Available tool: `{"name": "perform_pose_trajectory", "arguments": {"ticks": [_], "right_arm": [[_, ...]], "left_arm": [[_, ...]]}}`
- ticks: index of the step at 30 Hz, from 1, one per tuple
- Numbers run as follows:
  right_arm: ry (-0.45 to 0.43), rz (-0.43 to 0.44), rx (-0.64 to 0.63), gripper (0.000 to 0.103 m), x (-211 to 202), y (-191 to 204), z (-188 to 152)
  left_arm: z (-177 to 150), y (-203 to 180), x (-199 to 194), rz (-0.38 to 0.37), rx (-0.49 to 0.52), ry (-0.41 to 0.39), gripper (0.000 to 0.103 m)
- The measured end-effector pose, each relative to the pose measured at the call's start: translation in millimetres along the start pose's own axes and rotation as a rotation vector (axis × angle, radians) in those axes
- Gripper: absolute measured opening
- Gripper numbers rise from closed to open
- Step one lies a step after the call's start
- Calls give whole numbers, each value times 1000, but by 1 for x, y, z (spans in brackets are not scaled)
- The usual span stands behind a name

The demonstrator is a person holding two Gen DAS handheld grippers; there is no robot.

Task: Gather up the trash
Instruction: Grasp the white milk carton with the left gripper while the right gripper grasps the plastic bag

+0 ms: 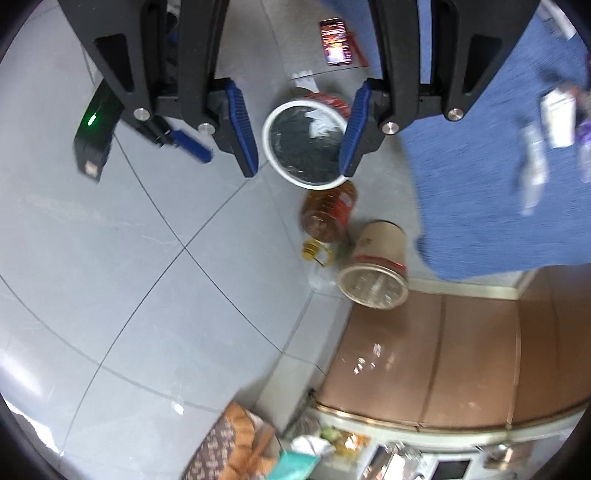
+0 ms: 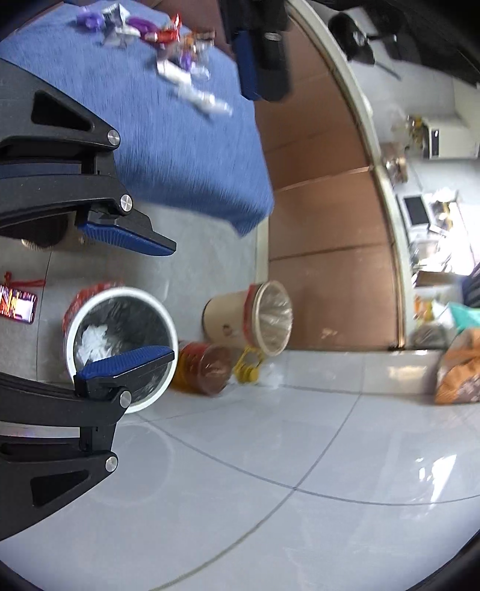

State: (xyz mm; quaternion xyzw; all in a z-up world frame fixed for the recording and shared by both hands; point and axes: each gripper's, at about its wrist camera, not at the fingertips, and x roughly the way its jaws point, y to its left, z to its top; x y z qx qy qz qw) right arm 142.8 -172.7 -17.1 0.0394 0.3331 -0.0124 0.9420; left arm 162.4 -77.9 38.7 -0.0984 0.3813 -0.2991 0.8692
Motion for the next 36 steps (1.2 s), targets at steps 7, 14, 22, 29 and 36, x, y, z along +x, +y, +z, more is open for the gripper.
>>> {"name": "perform_pose_trajectory", "arguments": {"ticks": [7,14,22,29,36], "right_arm": [[-46,84,-57,51,-44,39,3],[-70,175,-100,51,-69,72,4],[-61,242,-120,51,-77,101,0],[-19,279,-131,52,-62,117,-3],[42,319,-150,53,-27,142,-4]], "left_arm": [[-42,50,-84,121,25,-53,44],[-77,107,-163,240,41,-81,44],[-112,165,-205,303,30,-11,44],[-133,198,-177,263,51,155,44],[-139,210,-138,249,111,289,44]]}}
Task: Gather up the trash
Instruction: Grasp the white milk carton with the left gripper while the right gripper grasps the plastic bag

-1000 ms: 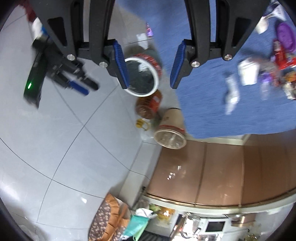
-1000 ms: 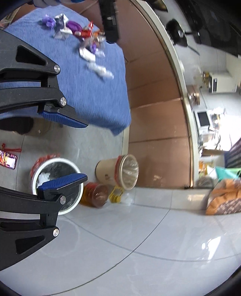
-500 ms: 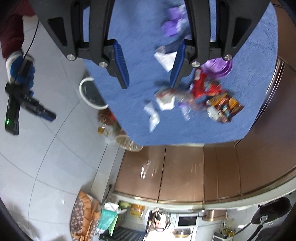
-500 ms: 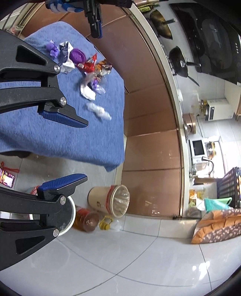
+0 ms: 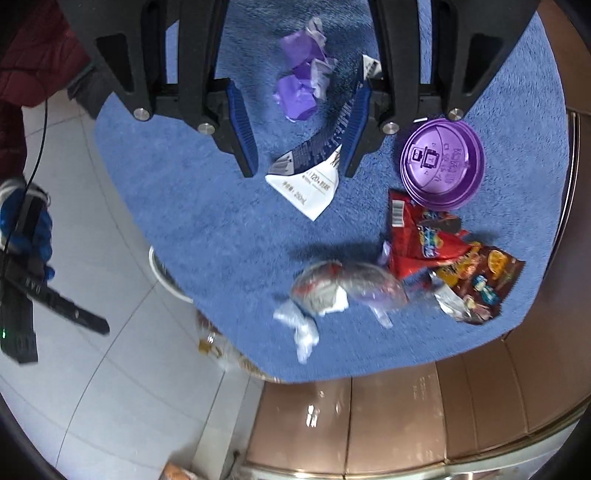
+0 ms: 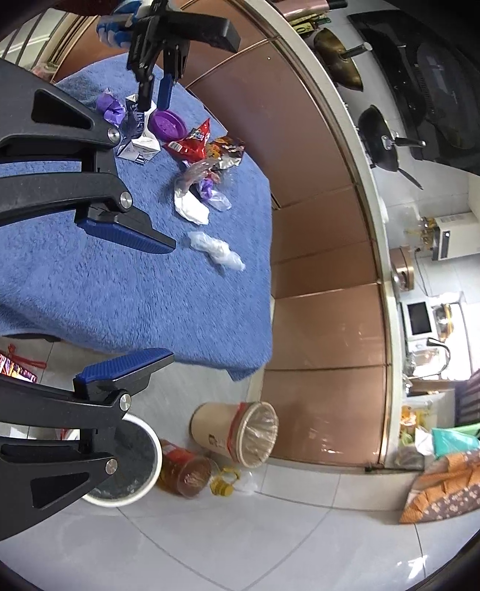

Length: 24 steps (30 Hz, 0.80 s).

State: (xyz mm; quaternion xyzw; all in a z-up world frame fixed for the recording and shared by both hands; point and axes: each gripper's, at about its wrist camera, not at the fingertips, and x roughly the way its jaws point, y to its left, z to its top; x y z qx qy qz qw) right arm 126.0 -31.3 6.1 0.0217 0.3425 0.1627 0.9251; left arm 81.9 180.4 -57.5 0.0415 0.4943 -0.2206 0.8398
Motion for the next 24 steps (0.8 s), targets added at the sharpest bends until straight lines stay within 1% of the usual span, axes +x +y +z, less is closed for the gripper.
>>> {"name": "perform_pose_trajectory", "arguments": {"ticks": [6,13,16,21,22,23,24], "right_arm": [[57,50,-10,54,43,14,6],[129,124,9,55,111,31,21],[154,161,18,55,141,41,29],[187,197,48,54,185,54,40],[193,200,59,52,193,54,42],[199,201,70,51,200,54,43],[207,201,82,50,208,54,45]], "left_arm": [[1,12,23,2,27,73,44],[-1,22,44,-28,43,134,44],[-2,28,52,-36,33,145,44],[-2,38,59,-61,7,144,43],[-2,39,59,-68,6,140,41],[-3,40,58,-75,6,142,35],[-3,40,57,-88,7,139,35]]}}
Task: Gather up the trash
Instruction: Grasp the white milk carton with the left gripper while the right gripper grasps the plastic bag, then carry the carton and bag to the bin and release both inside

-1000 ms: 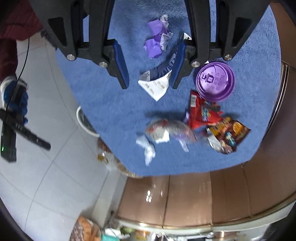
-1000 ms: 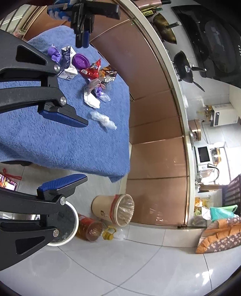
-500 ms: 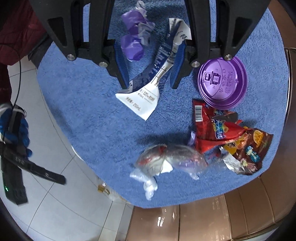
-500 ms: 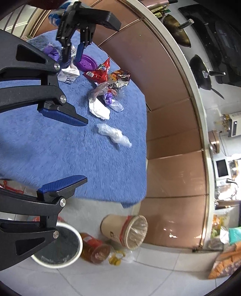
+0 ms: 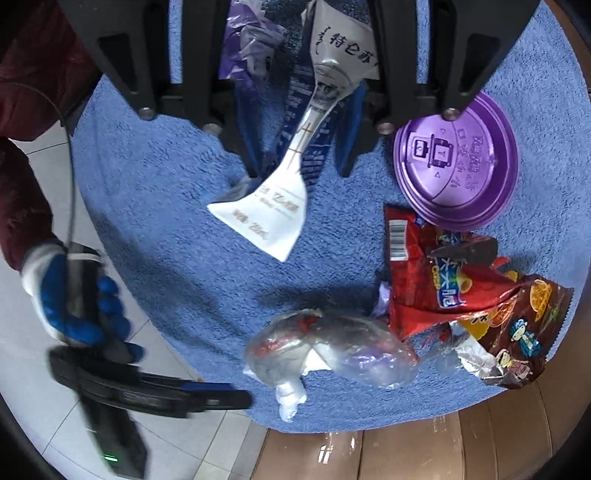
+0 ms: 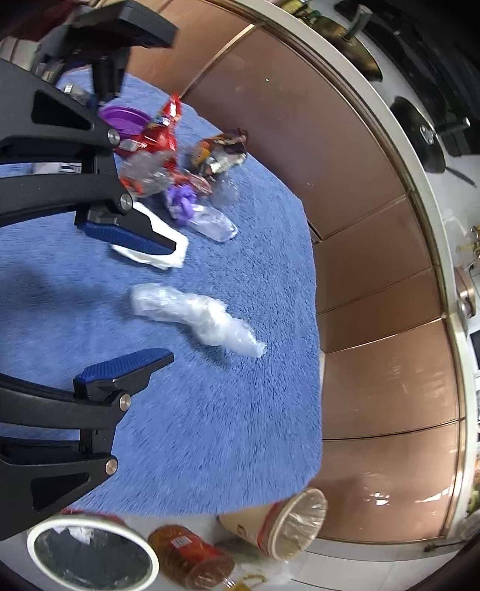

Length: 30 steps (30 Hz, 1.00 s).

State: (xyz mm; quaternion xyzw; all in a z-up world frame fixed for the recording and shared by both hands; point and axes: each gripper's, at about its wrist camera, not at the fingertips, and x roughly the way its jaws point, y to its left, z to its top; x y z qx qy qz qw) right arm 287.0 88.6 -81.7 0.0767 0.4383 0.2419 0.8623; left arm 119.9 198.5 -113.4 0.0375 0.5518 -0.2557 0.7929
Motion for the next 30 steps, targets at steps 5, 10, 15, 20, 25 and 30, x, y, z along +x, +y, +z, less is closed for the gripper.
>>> {"name": "perform_pose_trajectory", "arguments": {"ticks": [5,10,15,20,25,30], "right_arm": [[51,7,51,43,29,-8,5],[81,24,58,16,45,-11,2],[63,34,45,10,35,-11,-2],[27,34,22,10,8,-9,-5],[-27,38,9,10,-34,-6,-10],[-87,30,15,10,-82,-14,-21]], "left_arm": [[-2,3,-6,-6,-9,-23,30],[-7,10,-19,-27,-41,-66,28],[-11,12,-35,-23,-53,-102,28],[-4,10,-58,-15,-70,-161,28],[-1,9,-93,-12,-100,-237,28],[3,3,-121,-18,-144,-298,28]]}}
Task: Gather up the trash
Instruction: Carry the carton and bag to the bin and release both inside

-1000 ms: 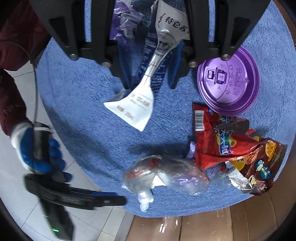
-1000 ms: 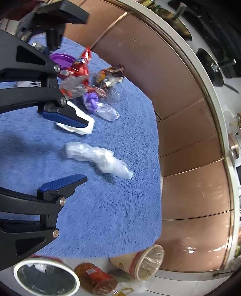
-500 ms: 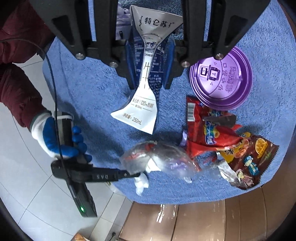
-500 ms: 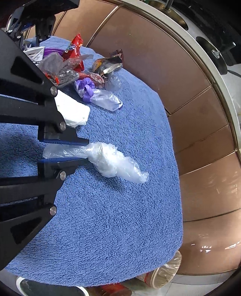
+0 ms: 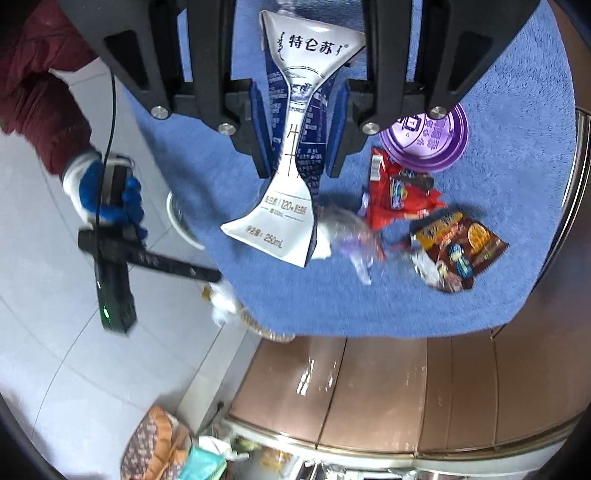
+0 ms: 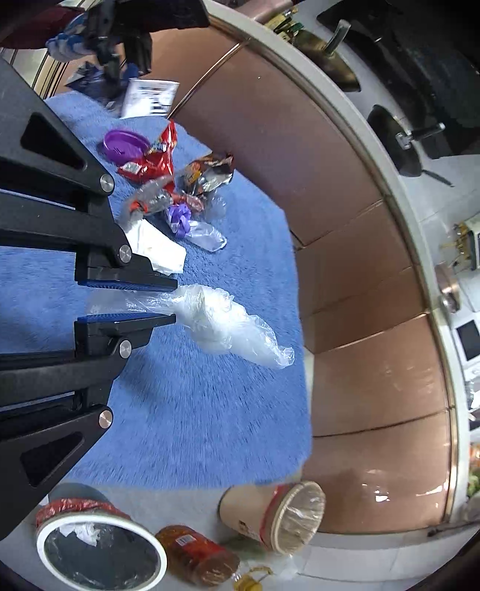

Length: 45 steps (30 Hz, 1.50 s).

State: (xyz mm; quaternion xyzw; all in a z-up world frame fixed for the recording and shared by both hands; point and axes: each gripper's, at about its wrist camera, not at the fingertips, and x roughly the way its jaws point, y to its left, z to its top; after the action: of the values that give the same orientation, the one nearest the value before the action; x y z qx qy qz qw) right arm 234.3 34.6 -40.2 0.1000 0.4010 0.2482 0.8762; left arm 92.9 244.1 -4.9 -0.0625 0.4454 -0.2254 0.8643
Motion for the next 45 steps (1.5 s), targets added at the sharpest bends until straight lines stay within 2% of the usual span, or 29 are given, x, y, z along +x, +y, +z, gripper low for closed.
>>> {"name": "perform_pose_trajectory", "arguments": {"ticks": [7,10,15,20,26,34,39,45], "right_arm": [[-59,-57,30,10,-61,-34,-11],[-78,-96,51,10,-84,-55,-19],[-104,-155,114,10,-119,-102,-34],[-106,-207,188,10,-137,-154,-53],[-95,-263,264,10,-138,-204,-73],[-34,-320,363,10,-108,-266,-97],[15,-385,375,10,-87,-293,-103],[56,-457,368,13,-70,-319,-106]], "left_arm": [[23,-46,-3,-44,3,-43,28],[39,-49,9,-78,3,-44,28],[76,-40,53,-150,0,-17,28],[100,-92,107,-212,21,45,28],[129,-151,182,-276,27,120,28],[157,-212,299,-316,1,234,28],[162,-230,369,-317,-25,304,28],[159,-239,426,-294,-60,346,29]]}}
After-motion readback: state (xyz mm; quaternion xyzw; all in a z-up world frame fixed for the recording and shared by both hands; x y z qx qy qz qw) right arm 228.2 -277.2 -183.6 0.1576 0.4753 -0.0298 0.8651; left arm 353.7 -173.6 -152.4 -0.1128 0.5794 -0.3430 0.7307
